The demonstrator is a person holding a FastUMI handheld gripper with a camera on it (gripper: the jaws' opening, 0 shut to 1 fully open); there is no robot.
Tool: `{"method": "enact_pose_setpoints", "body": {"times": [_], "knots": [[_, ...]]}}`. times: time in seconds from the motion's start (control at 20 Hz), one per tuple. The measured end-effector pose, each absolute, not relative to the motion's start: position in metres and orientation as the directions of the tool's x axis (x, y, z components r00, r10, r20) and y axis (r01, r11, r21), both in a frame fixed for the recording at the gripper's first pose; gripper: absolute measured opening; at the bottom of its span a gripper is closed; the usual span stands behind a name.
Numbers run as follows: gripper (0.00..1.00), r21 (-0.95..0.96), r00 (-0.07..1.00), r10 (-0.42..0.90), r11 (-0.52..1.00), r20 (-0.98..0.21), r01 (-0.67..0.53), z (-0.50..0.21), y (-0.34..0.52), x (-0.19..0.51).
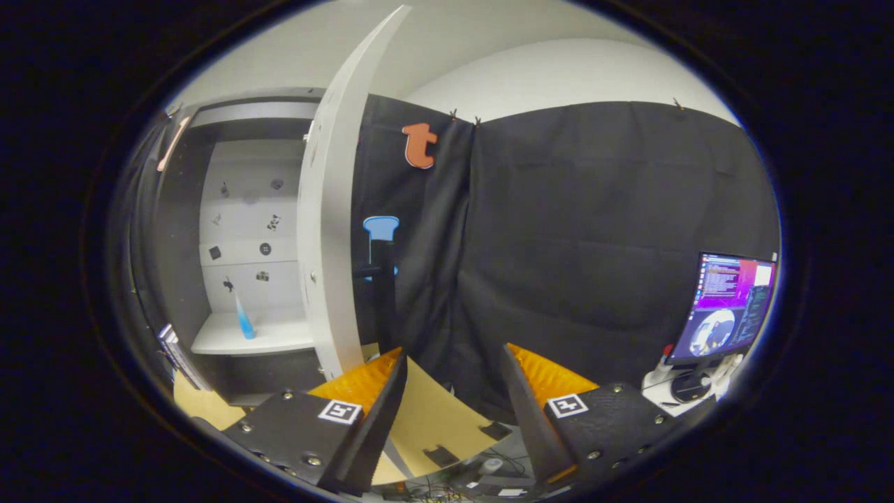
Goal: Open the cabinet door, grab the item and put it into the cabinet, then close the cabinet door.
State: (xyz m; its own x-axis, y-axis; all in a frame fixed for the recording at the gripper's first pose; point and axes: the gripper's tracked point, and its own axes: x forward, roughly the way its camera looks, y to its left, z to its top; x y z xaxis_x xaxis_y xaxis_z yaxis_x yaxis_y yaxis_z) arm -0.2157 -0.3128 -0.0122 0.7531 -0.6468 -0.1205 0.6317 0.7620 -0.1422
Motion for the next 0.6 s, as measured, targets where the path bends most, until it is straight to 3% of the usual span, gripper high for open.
{"method": "enact_pose_setpoints", "body": {"times": [0.25, 0.6], "knots": [[0.81, -0.113, 0.805, -0.571, 0.821, -0.158, 0.560, -0.017, -0.283, -0.211], [0.82, -0.026, 0.914, -0.326, 0.944, -0.240, 0.330, -0.033, -0.210, -0.178]]}}
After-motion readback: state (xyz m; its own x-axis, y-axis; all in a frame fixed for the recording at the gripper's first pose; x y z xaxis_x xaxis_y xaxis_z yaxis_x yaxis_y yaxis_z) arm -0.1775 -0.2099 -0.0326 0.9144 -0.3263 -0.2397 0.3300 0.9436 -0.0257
